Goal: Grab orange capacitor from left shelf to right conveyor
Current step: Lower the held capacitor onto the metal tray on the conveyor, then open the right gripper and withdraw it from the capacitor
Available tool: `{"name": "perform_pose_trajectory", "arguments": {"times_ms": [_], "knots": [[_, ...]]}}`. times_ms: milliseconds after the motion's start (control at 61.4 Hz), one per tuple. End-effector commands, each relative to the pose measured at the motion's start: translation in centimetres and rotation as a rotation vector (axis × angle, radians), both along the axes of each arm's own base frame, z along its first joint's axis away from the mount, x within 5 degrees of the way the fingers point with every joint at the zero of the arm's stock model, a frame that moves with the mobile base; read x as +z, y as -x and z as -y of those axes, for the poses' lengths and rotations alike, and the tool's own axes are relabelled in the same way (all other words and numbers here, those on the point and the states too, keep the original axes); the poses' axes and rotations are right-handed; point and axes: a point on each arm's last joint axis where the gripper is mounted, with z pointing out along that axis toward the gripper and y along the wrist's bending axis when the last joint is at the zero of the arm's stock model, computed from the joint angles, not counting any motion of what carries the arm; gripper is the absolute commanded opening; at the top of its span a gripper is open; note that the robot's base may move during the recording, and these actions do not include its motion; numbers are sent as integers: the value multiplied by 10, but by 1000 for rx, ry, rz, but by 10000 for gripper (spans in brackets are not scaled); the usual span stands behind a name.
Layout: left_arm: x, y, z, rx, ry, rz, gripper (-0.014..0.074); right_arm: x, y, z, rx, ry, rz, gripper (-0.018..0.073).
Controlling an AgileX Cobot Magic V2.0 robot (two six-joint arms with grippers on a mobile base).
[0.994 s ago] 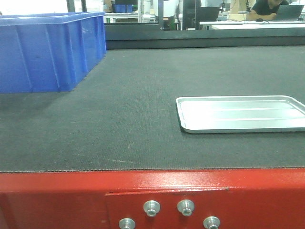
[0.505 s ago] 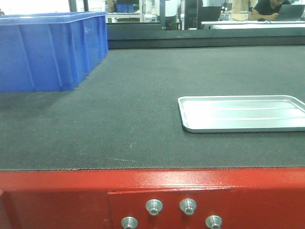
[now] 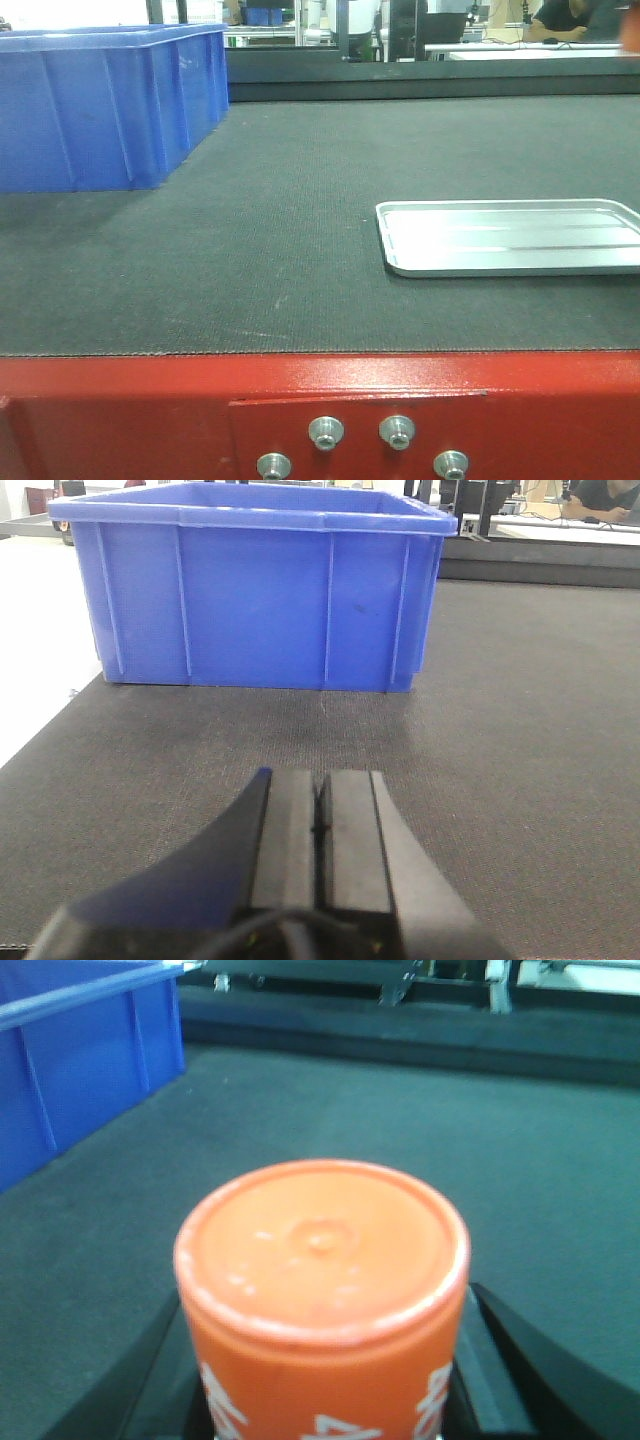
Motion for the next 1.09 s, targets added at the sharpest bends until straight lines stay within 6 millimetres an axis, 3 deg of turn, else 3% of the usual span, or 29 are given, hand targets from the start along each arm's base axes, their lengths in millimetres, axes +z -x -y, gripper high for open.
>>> {"name": "perform_pose_trajectory", "arguments": {"times_ms": [0, 228, 538, 848, 962, 1076], "knots": [[10, 1, -1, 6, 11, 101, -127, 9, -18, -5, 31, -28, 148, 66], [10, 1, -1, 6, 11, 101, -127, -37, -47, -12, 57, -27, 76, 66], [10, 1, -1, 6, 11, 101, -127, -82, -65, -16, 78, 27, 41, 66], [10, 1, -1, 6, 11, 101, -127, -99, -70, -17, 82, 21, 19, 88], [10, 1, -1, 6, 11, 101, -127, -100, -70, -17, 82, 25, 7, 203], [10, 1, -1, 6, 11, 101, -127, -101, -70, -17, 82, 26, 4, 482]]}}
